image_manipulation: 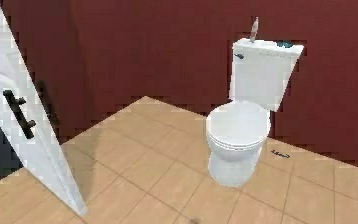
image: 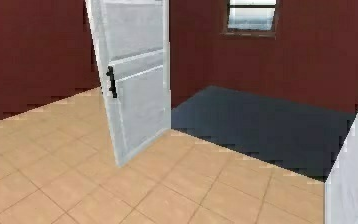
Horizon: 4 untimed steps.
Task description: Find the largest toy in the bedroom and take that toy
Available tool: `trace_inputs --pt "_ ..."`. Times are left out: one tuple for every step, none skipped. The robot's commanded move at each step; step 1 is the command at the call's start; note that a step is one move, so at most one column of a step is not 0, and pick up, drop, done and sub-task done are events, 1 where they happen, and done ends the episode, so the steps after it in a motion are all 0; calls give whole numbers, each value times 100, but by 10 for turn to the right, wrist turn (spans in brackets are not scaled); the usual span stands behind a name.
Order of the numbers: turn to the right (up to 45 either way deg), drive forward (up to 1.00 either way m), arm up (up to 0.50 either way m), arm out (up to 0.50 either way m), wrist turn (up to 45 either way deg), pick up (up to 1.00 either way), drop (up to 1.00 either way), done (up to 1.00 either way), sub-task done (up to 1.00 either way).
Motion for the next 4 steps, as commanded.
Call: trace_inputs --pt "0 85 0 0 0 0 0 0 0" --pt "330 0 0 0 0 0 0 0 0" --pt "0 100 0 0 0 0 0 0 0" --pt "0 50 0 0 0 0 0 0 0"
